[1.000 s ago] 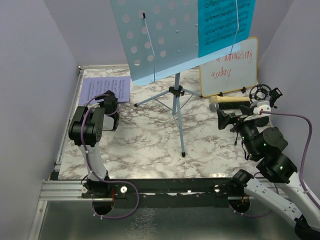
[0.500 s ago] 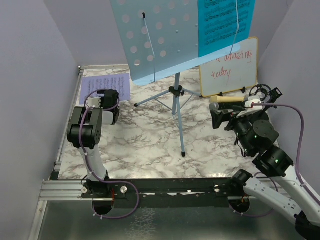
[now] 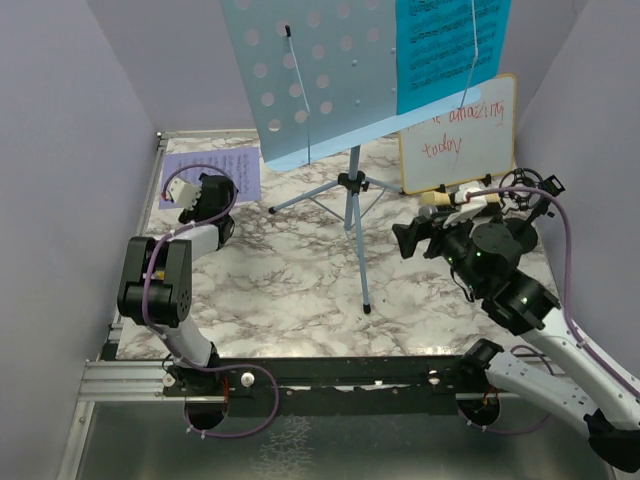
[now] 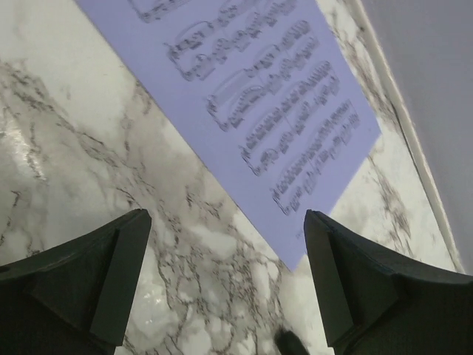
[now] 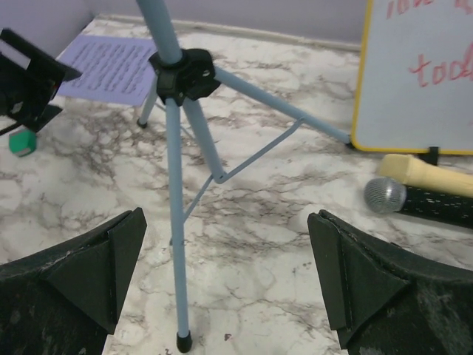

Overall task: Pack up the instrument practice props
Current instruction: Place the sheet music at the corner of the board, then adjust the music stand at the center of the board.

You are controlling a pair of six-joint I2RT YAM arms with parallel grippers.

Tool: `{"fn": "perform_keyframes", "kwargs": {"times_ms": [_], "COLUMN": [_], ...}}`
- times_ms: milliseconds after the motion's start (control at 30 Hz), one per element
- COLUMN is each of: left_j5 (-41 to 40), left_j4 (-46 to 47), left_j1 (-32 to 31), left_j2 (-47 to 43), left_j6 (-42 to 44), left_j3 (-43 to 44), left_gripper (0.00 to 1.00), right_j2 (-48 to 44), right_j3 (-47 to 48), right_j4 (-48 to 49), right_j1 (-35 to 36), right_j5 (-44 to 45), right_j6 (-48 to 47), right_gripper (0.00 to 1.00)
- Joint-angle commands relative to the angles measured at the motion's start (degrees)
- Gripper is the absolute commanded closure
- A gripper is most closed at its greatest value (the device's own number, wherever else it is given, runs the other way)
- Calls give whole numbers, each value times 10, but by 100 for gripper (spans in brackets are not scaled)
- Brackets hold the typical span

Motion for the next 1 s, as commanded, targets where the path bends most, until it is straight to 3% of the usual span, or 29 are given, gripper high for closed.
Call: {"fn": "perform_keyframes", "kwargs": {"times_ms": [0, 233, 367, 533, 700, 967], "left_j5": [73, 172, 246, 275, 223, 81], "left_j4": [-12, -10, -85, -216, -321, -297], "left_j1": [-31, -66, -65, -72, -109, -151], "left_j2": [-74, -192, -281, -365, -397, -470], "left_j6": [116, 144, 209, 340, 457, 501], "left_j3": [-13, -72, -50, 9, 62, 3], "left_gripper": [9, 8, 7, 6, 6, 5], "right_j2": [53, 142, 182, 241, 300, 378], "right_j3": [-27, -39, -29, -12, 4, 25], "right_j4": [69, 198, 282, 395, 486, 598], "right_j1": [0, -25, -52, -62, -69, -72], "right_j5": [-95, -170, -225, -255, -253, -237], "right_j6": [38, 55, 59, 37, 19, -14], "right_gripper": [0, 0, 0, 1, 5, 14]}}
